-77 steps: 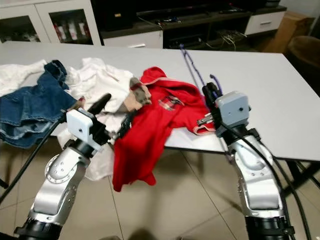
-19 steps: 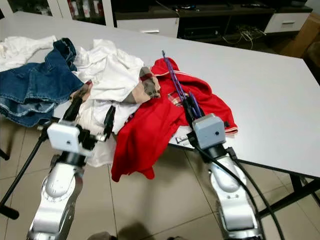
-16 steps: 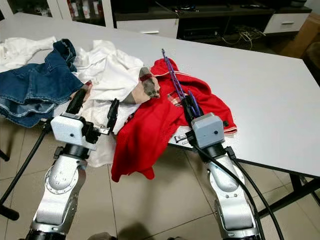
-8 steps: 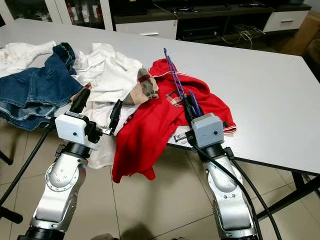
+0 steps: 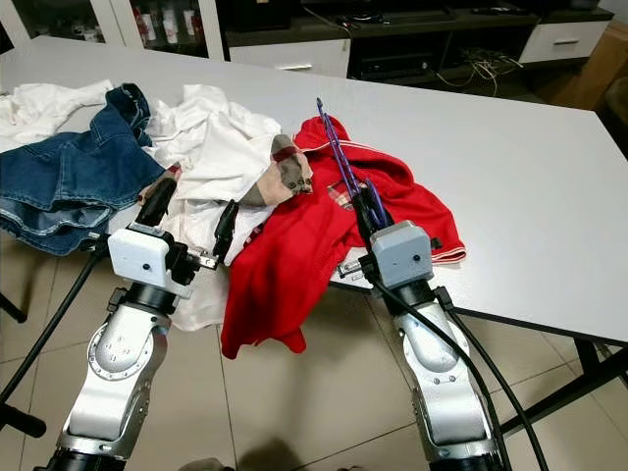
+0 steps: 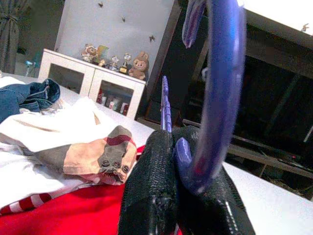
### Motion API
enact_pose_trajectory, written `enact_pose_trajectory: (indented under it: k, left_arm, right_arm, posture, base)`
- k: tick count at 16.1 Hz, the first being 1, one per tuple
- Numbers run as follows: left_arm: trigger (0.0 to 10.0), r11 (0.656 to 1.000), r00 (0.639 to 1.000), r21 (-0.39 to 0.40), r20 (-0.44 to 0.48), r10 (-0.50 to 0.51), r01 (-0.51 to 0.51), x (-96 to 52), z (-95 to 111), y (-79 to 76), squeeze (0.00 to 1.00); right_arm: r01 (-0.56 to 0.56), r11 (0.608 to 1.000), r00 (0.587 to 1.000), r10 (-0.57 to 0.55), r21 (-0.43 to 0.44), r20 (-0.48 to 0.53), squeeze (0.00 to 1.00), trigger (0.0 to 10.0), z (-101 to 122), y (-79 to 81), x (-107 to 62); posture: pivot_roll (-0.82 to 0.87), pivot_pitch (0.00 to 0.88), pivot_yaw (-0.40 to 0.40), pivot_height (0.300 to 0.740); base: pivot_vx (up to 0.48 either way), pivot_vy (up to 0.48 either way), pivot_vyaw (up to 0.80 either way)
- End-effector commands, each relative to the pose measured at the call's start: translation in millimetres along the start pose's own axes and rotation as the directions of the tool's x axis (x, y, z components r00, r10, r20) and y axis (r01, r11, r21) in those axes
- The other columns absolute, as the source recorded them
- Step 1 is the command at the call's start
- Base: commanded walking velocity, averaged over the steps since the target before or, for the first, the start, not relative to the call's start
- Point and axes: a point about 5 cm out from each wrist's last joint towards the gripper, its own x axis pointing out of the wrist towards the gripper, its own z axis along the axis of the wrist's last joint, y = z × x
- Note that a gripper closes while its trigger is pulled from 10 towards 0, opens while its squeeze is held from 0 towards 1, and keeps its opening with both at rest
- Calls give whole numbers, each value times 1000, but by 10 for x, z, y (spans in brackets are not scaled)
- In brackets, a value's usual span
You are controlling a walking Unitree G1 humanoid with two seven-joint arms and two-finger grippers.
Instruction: Hang hanger
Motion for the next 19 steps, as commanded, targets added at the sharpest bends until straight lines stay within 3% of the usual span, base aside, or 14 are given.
enact_pose_trajectory:
  k: [1, 12, 19]
  left_arm:
    - [10000, 1000, 1000, 9, 14, 2, -2, -4, 34, -6, 0]
    - [10000, 1000, 1000, -8, -7, -3, 3, 55, 2, -33, 0]
    - [10000, 1000, 1000, -3, -17, -2, 2, 47, -5, -28, 0]
  right_arm:
    - [-7, 1000, 1000, 7, -6, 23, 0, 10000, 28, -2, 21]
    - [15, 1000, 1000, -15, -14, 18, 0, 10000, 27, -22, -21]
    - [14, 1000, 1000, -14, -10, 19, 0, 10000, 27, -10, -13]
  posture:
    - [99, 17, 13, 740]
    - [69, 23, 23, 740]
    - [77, 25, 23, 740]
  base:
    - [0, 0, 0]
    - [0, 0, 0]
    - [324, 0, 0]
